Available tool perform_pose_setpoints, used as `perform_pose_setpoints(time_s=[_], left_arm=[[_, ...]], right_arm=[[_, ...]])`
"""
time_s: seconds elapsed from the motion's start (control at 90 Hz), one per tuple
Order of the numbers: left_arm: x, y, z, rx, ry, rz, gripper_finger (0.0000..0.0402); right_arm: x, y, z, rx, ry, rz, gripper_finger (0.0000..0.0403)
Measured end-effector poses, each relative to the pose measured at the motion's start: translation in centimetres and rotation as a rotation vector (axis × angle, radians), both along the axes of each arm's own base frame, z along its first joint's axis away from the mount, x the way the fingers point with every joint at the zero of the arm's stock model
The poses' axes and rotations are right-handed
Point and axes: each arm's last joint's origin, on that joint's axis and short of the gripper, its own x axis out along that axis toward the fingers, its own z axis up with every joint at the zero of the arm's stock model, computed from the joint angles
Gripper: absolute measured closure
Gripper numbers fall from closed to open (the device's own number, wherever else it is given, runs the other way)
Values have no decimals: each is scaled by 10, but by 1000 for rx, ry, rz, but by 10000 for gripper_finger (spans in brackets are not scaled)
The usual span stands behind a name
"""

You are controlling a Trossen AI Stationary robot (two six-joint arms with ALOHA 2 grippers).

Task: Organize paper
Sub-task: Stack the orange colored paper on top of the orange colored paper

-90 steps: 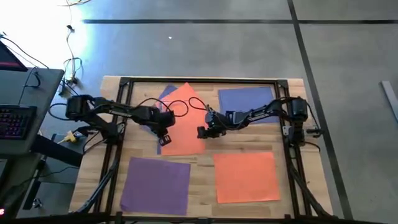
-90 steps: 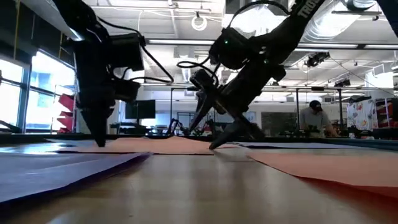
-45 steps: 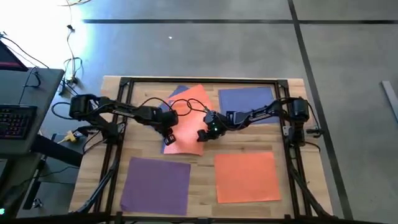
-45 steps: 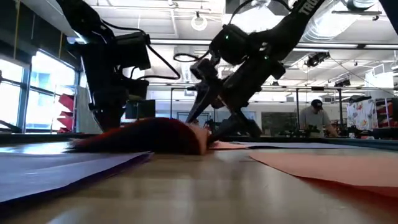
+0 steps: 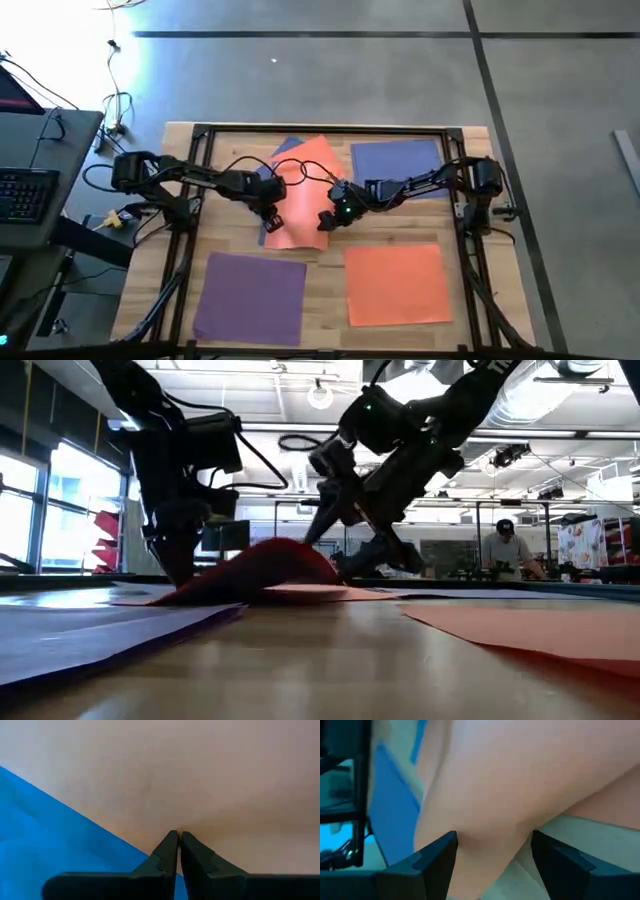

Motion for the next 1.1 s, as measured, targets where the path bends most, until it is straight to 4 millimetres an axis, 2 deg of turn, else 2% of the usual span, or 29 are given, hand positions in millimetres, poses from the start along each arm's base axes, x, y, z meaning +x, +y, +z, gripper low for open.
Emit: perform_pose_setpoints(time_s=[0.189,0.467,0.689,0.8,0.911,1.0,1.1], left_arm=[[0,0,0,-4,1,7,402],[0,0,0,-4,1,7,402],[0,0,0,-5,1,7,402],[-2,-1,2,-9,10,6,402],[-3,-1,13,-10,50,6,402],[-8,0,24,26,112,15,402],[-3,3,42,93,76,18,402]], right_arm=[[-2,1,-2,-66,30,-32,191],[3,9,2,-127,-42,1,273],[6,9,5,-83,-69,-23,311],[6,9,4,-62,-60,-45,348],[5,10,4,-50,-56,-38,393],[3,10,5,-31,-33,-51,396],[1,10,8,-28,-21,-43,401]])
